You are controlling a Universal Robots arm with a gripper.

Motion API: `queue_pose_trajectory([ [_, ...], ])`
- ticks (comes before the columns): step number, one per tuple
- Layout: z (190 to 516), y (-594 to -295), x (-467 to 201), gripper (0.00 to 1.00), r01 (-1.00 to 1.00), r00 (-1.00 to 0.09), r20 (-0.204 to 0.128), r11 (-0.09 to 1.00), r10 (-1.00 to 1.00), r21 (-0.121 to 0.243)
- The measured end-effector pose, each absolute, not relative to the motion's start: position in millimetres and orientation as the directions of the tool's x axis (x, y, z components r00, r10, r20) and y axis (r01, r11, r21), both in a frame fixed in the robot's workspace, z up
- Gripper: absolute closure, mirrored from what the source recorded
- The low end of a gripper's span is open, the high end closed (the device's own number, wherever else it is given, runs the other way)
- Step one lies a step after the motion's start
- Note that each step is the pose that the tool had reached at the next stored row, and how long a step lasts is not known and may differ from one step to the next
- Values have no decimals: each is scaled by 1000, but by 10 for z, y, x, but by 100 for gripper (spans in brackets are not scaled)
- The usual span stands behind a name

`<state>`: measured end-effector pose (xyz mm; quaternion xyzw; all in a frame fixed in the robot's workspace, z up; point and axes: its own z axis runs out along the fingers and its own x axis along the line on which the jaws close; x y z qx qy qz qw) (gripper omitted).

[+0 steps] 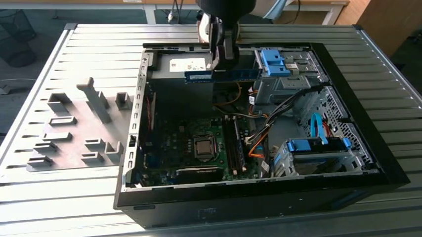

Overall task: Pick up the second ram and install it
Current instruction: 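Pick up the second ram and move it above second insertion slot, then insert the second ram into the second slot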

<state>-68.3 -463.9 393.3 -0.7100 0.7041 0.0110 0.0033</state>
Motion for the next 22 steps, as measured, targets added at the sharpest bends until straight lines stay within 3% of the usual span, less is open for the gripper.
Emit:
queue_pose_trajectory([
  [22, 3931, -4638, -674, 86, -1000, 2, -20, -3, -1000, 11],
])
